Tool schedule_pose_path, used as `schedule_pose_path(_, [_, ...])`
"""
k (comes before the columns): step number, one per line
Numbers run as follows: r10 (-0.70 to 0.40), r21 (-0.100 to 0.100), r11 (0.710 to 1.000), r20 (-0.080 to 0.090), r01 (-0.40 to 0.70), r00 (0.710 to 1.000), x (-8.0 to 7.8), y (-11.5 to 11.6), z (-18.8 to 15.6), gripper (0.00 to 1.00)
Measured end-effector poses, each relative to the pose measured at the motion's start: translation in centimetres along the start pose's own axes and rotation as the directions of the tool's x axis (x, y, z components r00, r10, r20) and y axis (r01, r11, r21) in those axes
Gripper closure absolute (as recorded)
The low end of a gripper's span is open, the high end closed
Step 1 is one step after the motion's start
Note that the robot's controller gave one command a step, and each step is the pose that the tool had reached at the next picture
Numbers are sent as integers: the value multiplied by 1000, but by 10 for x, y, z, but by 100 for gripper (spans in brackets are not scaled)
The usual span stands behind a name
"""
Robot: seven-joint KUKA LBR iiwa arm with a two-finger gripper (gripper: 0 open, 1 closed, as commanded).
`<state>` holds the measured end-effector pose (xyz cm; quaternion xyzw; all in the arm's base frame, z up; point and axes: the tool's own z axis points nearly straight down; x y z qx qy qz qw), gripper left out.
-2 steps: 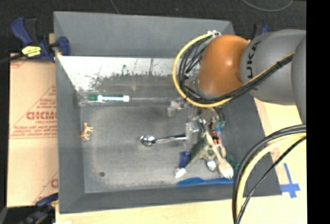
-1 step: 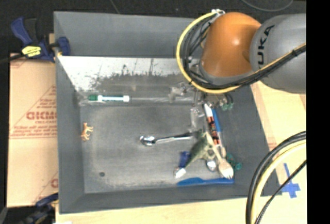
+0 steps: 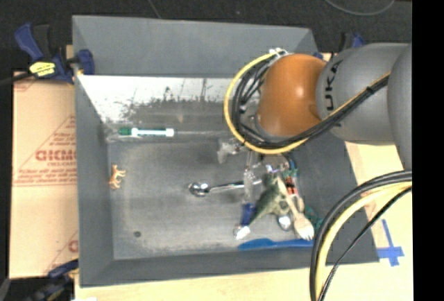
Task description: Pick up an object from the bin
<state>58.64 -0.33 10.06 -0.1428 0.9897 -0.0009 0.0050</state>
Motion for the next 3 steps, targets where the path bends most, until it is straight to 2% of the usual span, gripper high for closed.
schedule_pose_path(1, [-184,12,983,16,184,983,-14,0,30,0])
schedule_pose_path(2, [6,1,1000,4,-6,1000,0,-11,29,100])
schedule_pose_path(3, [6,1,1000,4,-6,1000,0,-11,29,100])
